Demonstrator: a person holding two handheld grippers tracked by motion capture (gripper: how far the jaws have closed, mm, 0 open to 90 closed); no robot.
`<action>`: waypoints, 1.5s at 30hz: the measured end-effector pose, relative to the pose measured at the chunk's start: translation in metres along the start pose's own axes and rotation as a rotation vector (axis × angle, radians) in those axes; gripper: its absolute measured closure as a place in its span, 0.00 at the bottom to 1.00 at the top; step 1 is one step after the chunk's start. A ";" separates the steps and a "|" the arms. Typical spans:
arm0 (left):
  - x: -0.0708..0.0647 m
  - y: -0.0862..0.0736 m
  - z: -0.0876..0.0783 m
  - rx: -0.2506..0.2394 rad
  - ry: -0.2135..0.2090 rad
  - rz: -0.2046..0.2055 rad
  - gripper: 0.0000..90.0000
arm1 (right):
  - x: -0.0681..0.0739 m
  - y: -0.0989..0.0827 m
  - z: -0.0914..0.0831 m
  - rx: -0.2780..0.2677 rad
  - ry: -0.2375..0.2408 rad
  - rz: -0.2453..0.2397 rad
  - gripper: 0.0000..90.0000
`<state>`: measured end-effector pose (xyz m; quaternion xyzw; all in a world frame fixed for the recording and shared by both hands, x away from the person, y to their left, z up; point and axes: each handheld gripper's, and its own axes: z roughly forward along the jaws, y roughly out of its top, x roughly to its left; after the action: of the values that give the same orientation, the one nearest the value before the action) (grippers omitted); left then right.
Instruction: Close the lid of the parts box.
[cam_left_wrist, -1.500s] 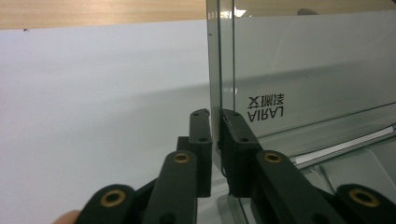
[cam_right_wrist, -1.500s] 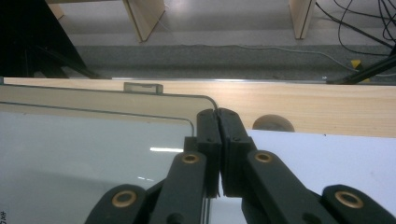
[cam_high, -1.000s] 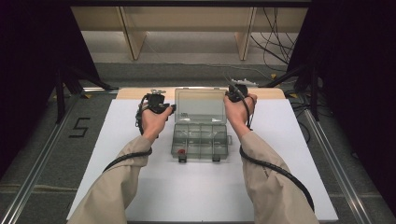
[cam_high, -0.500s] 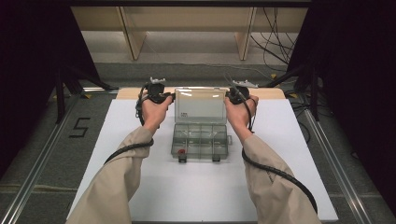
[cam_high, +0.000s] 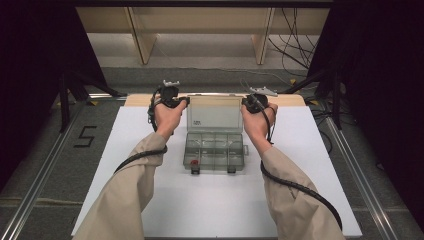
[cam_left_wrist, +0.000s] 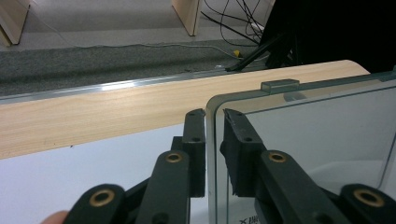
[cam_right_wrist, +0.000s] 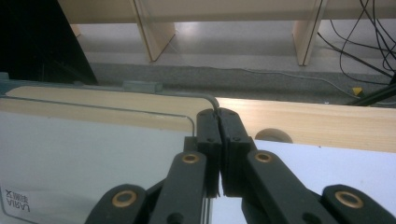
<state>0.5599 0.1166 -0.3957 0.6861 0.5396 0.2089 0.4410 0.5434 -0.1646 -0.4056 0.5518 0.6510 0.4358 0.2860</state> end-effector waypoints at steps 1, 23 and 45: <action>0.000 0.000 0.000 0.002 -0.002 0.000 0.89 | 0.000 0.000 0.000 -0.001 0.006 -0.002 0.99; -0.005 -0.003 -0.006 -0.030 0.023 0.012 0.97 | -0.001 -0.002 -0.009 -0.023 0.021 -0.022 0.98; -0.008 -0.008 -0.016 -0.056 0.018 0.041 0.97 | -0.002 -0.006 -0.019 -0.044 0.049 -0.043 0.98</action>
<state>0.5407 0.1159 -0.3926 0.6826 0.5232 0.2390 0.4508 0.5249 -0.1710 -0.4023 0.5203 0.6599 0.4571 0.2912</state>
